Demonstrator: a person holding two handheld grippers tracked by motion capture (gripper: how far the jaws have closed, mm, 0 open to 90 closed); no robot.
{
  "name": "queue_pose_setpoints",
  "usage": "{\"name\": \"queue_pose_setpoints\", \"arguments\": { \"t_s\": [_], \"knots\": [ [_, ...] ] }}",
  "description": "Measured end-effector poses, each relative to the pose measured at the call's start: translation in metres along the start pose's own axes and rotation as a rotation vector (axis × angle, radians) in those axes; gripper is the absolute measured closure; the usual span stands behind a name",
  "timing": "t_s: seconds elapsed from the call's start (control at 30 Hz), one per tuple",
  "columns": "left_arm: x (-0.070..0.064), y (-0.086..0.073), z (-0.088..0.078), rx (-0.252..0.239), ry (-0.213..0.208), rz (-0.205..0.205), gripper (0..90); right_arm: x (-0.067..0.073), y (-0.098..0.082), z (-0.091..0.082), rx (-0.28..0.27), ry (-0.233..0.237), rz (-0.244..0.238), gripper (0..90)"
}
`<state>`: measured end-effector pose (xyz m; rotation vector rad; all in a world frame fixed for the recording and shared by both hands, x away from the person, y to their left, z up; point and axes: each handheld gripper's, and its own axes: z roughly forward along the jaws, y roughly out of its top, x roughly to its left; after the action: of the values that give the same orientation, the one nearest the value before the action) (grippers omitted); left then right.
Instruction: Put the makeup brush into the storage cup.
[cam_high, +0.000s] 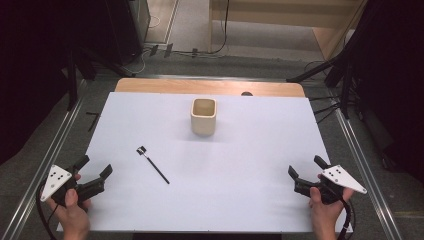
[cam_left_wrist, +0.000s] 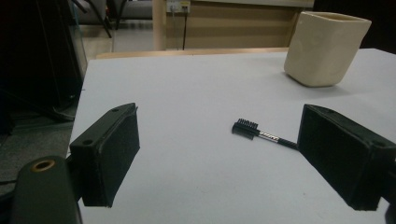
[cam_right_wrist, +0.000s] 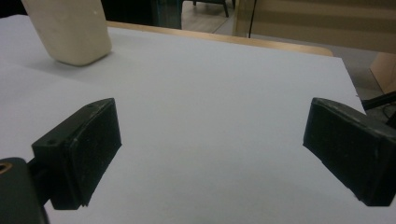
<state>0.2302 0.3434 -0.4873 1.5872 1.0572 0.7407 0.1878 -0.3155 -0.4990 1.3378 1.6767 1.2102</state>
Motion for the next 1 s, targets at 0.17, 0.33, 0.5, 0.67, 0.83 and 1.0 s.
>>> {"name": "queue_pose_setpoints", "arguments": {
  "t_s": [0.17,0.33,0.5,0.67,0.83,1.0],
  "knots": [
    [-0.003,0.002,-0.002,-0.001,-0.006,-0.006,13.8,0.000,0.001,-0.001,0.004,-0.005,0.006,5.5],
    [-0.011,0.008,0.000,-0.004,-0.031,-0.014,14.0,0.004,0.003,-0.002,0.003,0.007,0.003,6.0],
    [-0.023,0.020,0.000,-0.022,-0.057,-0.049,14.1,0.006,0.004,0.000,0.006,0.024,-0.003,6.0],
    [-0.037,0.030,-0.001,-0.036,-0.088,-0.018,14.1,0.008,0.005,-0.001,0.005,0.026,-0.012,6.0],
    [-0.050,0.038,0.004,-0.021,-0.091,0.008,14.1,0.008,0.006,-0.002,0.004,0.032,-0.005,6.0],
    [-0.066,0.046,0.017,0.040,-0.086,0.044,14.1,0.009,0.005,-0.001,0.010,0.041,-0.010,6.1]
  ]
}}
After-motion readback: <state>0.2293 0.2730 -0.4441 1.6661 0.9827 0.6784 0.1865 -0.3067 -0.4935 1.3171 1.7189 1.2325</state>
